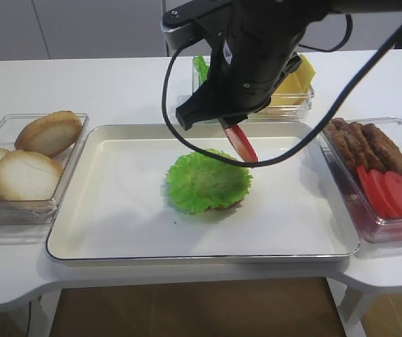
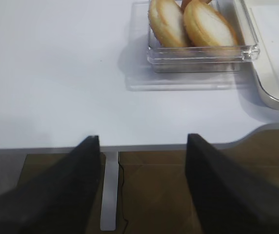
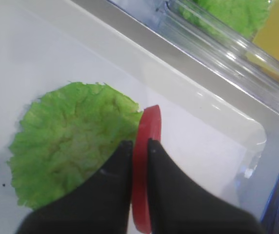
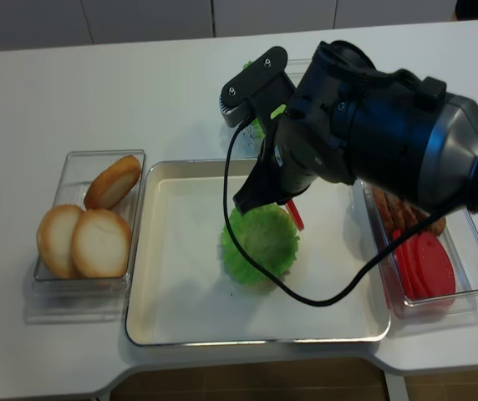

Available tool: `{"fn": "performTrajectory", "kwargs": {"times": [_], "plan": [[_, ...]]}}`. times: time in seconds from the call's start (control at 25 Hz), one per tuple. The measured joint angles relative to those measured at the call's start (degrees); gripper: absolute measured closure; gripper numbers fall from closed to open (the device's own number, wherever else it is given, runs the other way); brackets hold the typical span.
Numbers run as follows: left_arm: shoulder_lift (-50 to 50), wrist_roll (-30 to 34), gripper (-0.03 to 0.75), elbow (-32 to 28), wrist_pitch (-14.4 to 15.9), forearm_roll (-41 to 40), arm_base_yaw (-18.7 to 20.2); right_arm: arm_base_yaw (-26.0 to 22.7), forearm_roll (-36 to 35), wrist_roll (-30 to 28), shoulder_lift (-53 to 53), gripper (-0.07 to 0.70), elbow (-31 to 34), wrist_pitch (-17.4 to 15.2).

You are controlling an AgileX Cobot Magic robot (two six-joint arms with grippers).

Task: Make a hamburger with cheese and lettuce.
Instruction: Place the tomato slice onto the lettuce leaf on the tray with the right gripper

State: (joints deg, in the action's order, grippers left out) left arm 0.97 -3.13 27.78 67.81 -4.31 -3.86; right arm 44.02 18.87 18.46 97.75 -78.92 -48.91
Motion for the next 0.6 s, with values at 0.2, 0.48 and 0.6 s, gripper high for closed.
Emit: {"fn": "performTrajectory", "kwargs": {"times": [0.2, 0.48, 0.6], "plan": [[0.0, 0.0, 0.3, 0.0, 0.0, 0.0, 0.0, 0.0, 0.13, 0.0, 0.0, 0.557, 0.0, -0.6], [0.0, 0.0, 0.3, 0.0, 0.0, 0.0, 0.0, 0.09, -0.35, 0.0, 0.0, 0.557, 0.0, -0.6], [0.0, 0.0, 0.3, 0.0, 0.0, 0.0, 0.0, 0.09, -0.61, 0.0, 0.67, 0.557, -0.09, -0.6]]}}
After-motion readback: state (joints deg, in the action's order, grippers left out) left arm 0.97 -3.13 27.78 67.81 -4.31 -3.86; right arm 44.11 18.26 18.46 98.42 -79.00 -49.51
